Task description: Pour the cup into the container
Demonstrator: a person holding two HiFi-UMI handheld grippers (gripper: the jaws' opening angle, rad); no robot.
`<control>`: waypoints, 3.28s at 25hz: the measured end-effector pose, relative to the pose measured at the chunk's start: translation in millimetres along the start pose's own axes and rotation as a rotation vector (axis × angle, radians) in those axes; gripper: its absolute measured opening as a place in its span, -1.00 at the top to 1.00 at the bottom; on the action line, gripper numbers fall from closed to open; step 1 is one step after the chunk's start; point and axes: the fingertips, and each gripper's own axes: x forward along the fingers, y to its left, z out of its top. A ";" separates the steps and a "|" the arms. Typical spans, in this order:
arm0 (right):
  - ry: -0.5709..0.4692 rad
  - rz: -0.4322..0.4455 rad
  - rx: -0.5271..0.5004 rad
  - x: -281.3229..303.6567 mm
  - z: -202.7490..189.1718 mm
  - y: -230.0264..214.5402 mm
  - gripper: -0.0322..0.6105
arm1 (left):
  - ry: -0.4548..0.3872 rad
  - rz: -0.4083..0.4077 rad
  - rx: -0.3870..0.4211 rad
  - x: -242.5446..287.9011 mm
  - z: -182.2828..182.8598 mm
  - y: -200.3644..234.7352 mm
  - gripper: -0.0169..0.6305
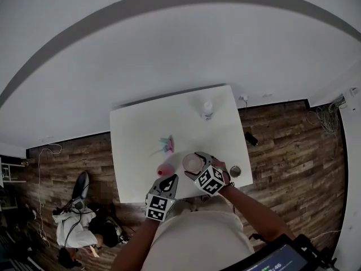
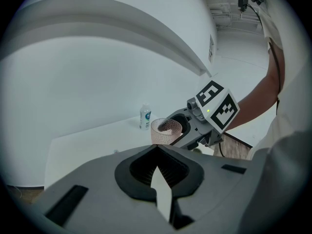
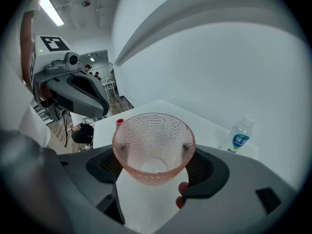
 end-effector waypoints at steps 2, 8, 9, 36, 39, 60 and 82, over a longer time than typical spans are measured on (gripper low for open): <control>-0.004 0.000 -0.003 -0.6 1.5 1.2 -0.27 | -0.002 0.003 -0.001 -1.0 0.5 -0.9 0.91; -0.026 0.000 -0.019 -5.8 13.7 3.9 -0.28 | -0.019 0.016 -0.011 -8.5 4.9 1.8 0.91; -0.031 -0.001 -0.021 -7.1 16.0 4.2 -0.27 | -0.023 0.019 -0.013 -9.9 5.7 2.7 0.91; -0.029 -0.026 -0.013 -11.9 21.6 -3.8 -0.28 | -0.016 0.012 -0.025 -10.6 2.4 16.3 0.91; -0.018 -0.024 -0.012 -10.0 16.9 -3.0 -0.28 | -0.001 0.004 -0.023 -7.8 -2.0 13.5 0.91; 0.053 0.024 -0.036 17.0 -14.5 9.6 -0.27 | 0.056 -0.008 -0.015 -8.5 -22.8 4.3 0.91; 0.105 0.070 -0.034 50.0 -56.6 -1.4 -0.28 | 0.118 -0.025 -0.031 19.0 -41.6 -7.0 0.91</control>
